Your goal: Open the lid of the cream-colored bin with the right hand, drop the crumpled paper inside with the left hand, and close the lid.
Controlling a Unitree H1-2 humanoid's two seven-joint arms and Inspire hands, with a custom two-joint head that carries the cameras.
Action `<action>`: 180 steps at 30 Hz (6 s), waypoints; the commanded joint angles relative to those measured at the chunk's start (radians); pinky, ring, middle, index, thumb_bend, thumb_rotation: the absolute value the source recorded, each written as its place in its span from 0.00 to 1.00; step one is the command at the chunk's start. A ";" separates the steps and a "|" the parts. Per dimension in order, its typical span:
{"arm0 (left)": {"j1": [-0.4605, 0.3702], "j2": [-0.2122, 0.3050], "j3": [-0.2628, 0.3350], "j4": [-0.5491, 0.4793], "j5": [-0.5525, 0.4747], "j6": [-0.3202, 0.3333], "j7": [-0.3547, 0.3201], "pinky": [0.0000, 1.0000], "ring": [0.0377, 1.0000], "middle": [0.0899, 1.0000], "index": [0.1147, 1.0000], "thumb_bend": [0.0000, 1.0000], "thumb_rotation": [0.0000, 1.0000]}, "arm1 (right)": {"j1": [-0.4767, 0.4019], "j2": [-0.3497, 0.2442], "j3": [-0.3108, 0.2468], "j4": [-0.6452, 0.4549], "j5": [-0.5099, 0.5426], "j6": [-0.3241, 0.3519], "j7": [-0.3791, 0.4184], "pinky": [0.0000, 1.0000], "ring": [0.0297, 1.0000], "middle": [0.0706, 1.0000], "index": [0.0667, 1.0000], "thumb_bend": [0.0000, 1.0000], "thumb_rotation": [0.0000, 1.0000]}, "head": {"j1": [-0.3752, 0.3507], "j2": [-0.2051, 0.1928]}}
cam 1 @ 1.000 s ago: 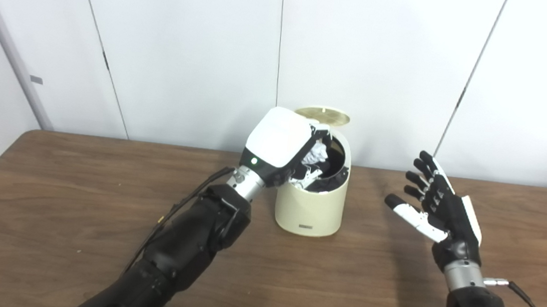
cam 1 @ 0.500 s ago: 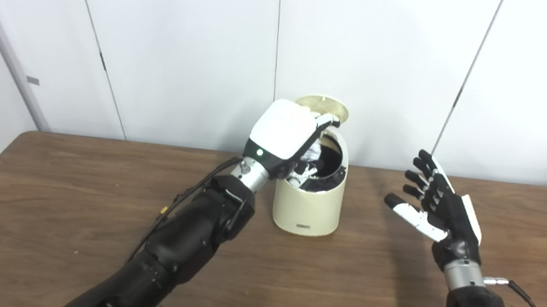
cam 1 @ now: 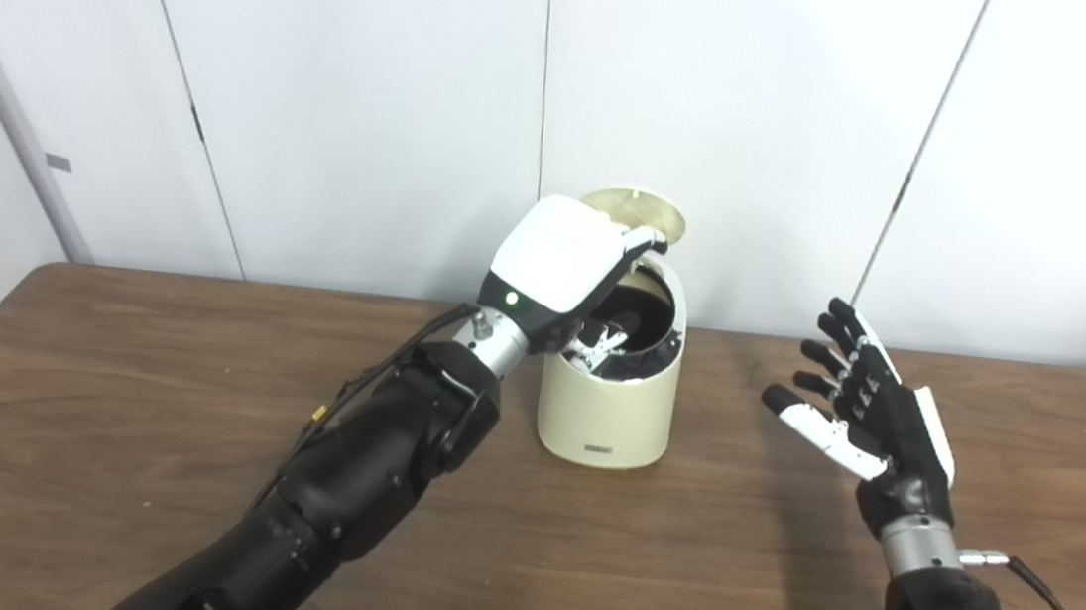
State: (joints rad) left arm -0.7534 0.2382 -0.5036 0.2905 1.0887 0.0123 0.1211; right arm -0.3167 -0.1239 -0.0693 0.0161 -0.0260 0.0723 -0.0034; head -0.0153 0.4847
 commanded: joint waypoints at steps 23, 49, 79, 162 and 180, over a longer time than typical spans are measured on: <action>0.158 -0.015 0.289 -0.228 -0.431 -0.222 0.048 0.29 0.36 0.41 0.48 0.50 0.00 | -0.039 -0.016 -0.011 -0.006 0.008 -0.053 0.002 0.77 0.86 0.92 0.91 0.74 0.36 | 0.005 -0.002; 0.405 -0.120 0.508 -0.336 -0.839 -0.134 -0.022 0.46 0.51 0.44 0.45 0.52 0.00 | -0.034 -0.040 -0.007 0.001 0.010 -0.055 0.008 0.82 0.87 0.93 0.92 0.72 0.36 | 0.026 0.006; 0.465 -0.066 0.532 -0.123 -1.025 -0.268 -0.143 0.61 0.74 0.81 0.89 0.56 0.51 | -0.011 -0.039 -0.002 -0.016 0.037 -0.074 0.027 0.82 0.86 0.93 0.92 0.70 0.35 | -0.002 0.007; 0.468 -0.048 0.584 -0.060 -0.957 -0.335 -0.072 0.52 0.62 0.69 0.76 0.62 0.48 | -0.366 -0.114 0.184 -0.020 -0.245 0.021 0.157 0.76 0.84 0.89 0.85 0.64 0.66 | -0.057 -0.086; 0.478 -0.056 0.577 -0.067 -0.967 -0.330 -0.078 0.53 0.64 0.71 0.76 0.61 0.42 | -0.420 -0.119 0.239 0.028 -0.272 0.019 0.207 0.80 0.90 0.92 0.86 0.63 0.60 | -0.046 -0.083</action>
State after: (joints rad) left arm -0.2511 0.1750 0.0754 0.2485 0.1200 -0.2939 0.0347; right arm -0.6734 -0.2269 0.1689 0.0513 -0.2887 0.1351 0.2058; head -0.0614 0.4019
